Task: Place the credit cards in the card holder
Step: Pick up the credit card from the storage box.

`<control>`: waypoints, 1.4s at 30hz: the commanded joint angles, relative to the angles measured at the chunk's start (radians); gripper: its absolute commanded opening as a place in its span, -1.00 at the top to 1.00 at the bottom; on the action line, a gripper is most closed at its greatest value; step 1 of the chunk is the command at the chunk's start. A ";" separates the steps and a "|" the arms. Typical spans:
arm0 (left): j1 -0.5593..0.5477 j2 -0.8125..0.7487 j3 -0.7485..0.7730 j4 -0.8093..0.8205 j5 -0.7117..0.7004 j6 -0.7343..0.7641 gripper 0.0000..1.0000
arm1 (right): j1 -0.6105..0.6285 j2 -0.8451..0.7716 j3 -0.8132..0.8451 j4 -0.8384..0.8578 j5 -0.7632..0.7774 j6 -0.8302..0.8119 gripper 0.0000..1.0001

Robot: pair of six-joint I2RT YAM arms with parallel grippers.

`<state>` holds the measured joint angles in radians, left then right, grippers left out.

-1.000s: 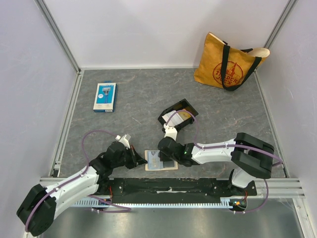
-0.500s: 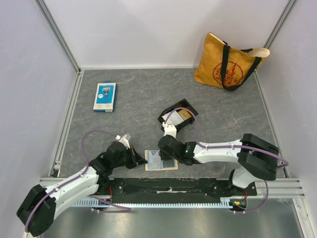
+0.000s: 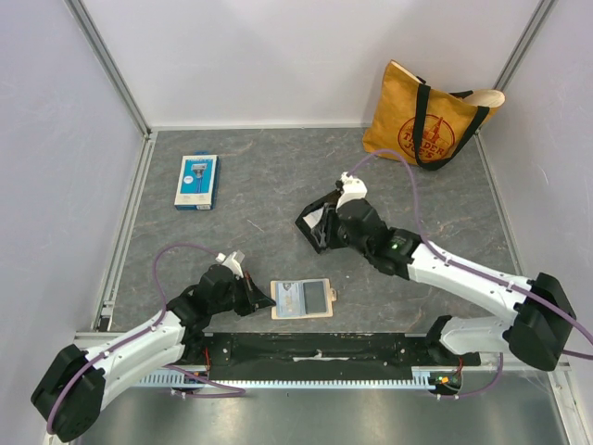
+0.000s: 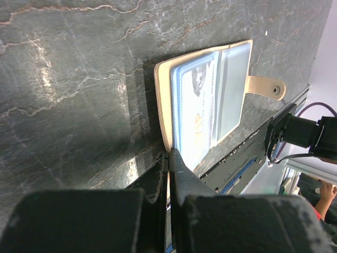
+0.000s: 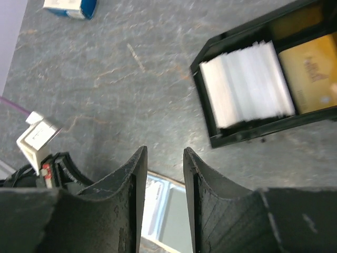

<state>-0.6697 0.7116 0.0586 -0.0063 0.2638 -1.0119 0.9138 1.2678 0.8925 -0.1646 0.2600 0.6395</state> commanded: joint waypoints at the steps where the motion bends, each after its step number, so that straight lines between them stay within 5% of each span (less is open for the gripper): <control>1: -0.001 0.000 0.017 0.012 -0.001 -0.007 0.96 | -0.108 -0.030 0.071 -0.084 -0.067 -0.135 0.17; 7: -0.001 -0.014 0.015 -0.015 -0.003 -0.010 0.97 | -0.306 0.048 0.155 -0.118 -0.257 -0.218 0.00; 15: -0.001 -0.008 0.017 -0.014 -0.001 -0.007 0.96 | -0.418 0.237 0.253 -0.148 -0.406 -0.297 -0.17; 29: -0.001 0.028 0.041 -0.023 -0.008 0.012 0.96 | -0.466 0.524 0.411 -0.153 -0.481 -0.365 -0.39; 42: -0.001 0.083 0.053 0.002 -0.001 0.022 0.96 | -0.483 0.625 0.428 -0.153 -0.551 -0.380 -0.55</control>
<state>-0.6697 0.7818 0.0826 -0.0200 0.2638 -1.0111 0.4416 1.8740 1.2819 -0.3222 -0.2298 0.2829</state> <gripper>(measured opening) 0.019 0.770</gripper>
